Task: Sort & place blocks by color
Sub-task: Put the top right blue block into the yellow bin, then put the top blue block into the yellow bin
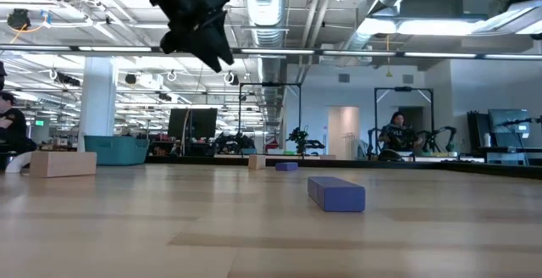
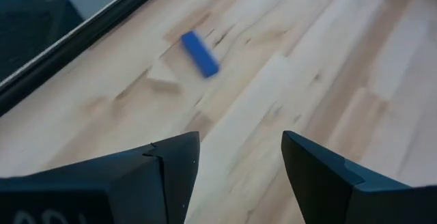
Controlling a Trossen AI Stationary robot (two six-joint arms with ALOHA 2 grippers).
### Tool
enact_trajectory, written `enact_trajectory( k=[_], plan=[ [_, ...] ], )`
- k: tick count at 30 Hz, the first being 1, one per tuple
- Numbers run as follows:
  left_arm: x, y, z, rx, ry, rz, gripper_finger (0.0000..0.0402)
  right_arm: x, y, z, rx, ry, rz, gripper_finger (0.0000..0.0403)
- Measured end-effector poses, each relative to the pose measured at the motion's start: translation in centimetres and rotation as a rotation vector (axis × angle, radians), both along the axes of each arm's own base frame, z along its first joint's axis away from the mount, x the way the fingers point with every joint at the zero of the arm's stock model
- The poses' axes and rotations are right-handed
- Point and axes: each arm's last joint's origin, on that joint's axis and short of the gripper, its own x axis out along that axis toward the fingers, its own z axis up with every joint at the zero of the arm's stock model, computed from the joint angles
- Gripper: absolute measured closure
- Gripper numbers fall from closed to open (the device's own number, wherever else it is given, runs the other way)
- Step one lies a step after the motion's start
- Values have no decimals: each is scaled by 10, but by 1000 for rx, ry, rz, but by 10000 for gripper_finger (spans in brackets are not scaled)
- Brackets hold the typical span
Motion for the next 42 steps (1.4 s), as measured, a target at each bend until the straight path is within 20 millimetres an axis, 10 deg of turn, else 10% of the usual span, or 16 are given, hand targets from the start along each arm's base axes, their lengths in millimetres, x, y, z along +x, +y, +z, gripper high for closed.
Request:
enact_trajectory(
  k=[12, 17, 23, 33, 42],
  plan=[
    [-2, -23, -3, 23, 61, -113, 207, 5, -22, 9, -78, 32, -81, 177],
    [-12, -27, -1, 47, 118, -134, 207, 27, -50, 39, -130, -379, -102, 180],
    [-20, -19, 15, -12, 17, -142, 207, 79, -133, 57, -468, -614, -235, 213],
    [-32, 9, 27, 3, -43, 20, 207, 159, -304, 30, -667, -622, -436, 269],
    [-41, 5, 18, -74, 43, 103, 207, 226, -380, 5, -566, -616, -199, 374]
  ],
)
